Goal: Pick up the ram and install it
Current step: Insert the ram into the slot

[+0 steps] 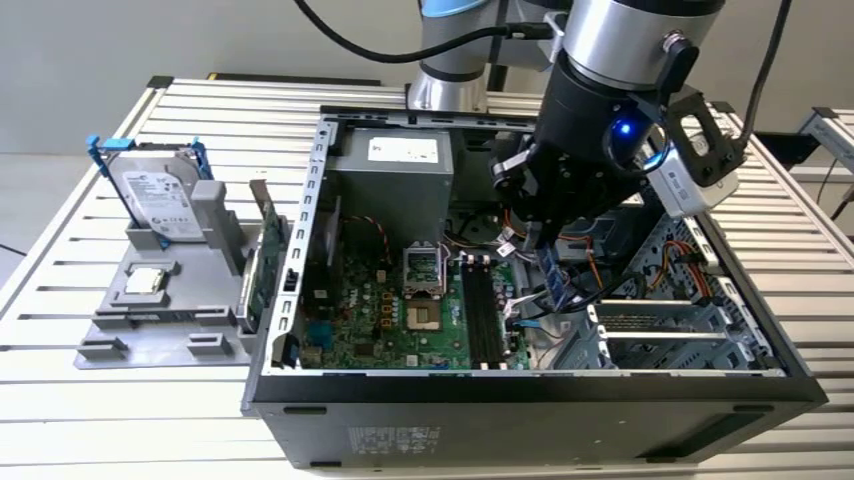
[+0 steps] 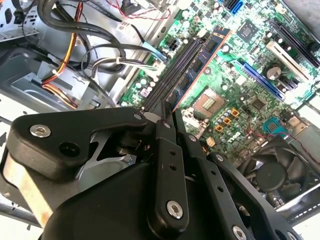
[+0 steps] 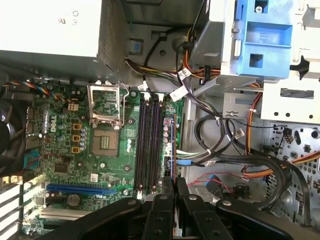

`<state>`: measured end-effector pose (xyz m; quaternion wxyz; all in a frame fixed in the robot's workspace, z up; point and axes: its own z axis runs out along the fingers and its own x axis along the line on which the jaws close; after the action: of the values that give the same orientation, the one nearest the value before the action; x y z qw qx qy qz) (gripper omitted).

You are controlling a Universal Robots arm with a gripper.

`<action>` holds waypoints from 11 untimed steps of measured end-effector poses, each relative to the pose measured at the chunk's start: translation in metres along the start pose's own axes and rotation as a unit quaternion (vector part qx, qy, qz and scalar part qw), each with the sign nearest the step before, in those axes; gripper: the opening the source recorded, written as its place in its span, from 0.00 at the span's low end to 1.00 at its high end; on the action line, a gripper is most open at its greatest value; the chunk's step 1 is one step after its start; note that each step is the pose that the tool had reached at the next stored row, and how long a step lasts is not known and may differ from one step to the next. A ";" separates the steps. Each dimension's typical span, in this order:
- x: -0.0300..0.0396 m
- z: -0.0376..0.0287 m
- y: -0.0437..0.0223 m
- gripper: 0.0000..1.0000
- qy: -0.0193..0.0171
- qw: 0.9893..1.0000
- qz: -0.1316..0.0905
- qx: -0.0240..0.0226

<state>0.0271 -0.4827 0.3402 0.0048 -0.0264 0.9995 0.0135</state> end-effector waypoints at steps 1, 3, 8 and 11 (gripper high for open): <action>0.0000 0.0006 0.0000 0.00 0.000 1.000 0.000 0.000; 0.0002 0.0029 -0.0001 0.00 0.000 1.000 0.001 0.000; 0.0013 0.0081 -0.0001 0.00 -0.001 1.000 0.009 0.000; 0.0021 0.0099 -0.0002 0.00 -0.001 1.000 0.015 0.000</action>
<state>0.0251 -0.4827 0.3303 0.0054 -0.0115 0.9998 0.0134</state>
